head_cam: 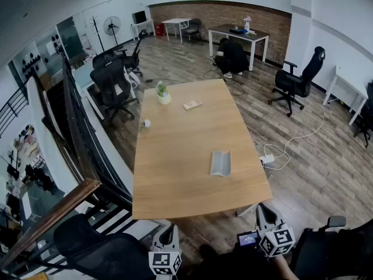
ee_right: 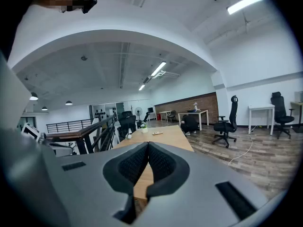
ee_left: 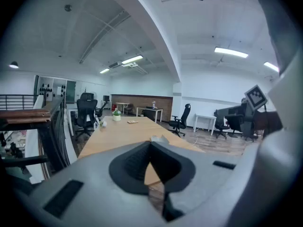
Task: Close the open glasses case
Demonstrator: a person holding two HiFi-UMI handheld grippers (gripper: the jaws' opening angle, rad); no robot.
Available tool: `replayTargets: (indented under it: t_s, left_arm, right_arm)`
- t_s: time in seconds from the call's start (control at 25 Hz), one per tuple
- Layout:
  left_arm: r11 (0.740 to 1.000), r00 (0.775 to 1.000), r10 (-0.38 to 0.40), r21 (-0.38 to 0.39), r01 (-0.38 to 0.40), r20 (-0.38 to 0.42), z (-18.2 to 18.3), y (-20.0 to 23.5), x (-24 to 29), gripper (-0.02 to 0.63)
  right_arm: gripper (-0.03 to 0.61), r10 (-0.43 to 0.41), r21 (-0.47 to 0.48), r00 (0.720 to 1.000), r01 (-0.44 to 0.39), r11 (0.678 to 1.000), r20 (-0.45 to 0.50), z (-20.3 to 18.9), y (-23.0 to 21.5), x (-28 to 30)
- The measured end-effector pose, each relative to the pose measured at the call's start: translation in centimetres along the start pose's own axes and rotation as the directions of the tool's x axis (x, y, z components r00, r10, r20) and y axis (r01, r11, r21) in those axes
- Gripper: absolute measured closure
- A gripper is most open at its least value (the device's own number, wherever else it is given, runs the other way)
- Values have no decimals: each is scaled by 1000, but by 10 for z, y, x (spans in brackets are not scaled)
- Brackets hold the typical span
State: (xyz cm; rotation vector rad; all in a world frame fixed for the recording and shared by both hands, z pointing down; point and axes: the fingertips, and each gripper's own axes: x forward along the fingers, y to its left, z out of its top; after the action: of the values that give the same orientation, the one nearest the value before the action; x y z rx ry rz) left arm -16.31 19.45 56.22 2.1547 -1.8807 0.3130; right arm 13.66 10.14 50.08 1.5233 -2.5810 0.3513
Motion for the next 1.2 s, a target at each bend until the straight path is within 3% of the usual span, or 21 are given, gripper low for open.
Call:
replayTargets:
  t_s: [0.72,1.2]
  left_arm:
    - [1000,1000,-15,-20,15,16,0,-6,5,614]
    - [999,999,-12,-37,11,-37,3,-19,49,614]
  right_arm:
    - [561,50,-41,999,-50,998,4,2,11,2]
    - [560,61,-39,996,-64,997,-65,-6,-22,35]
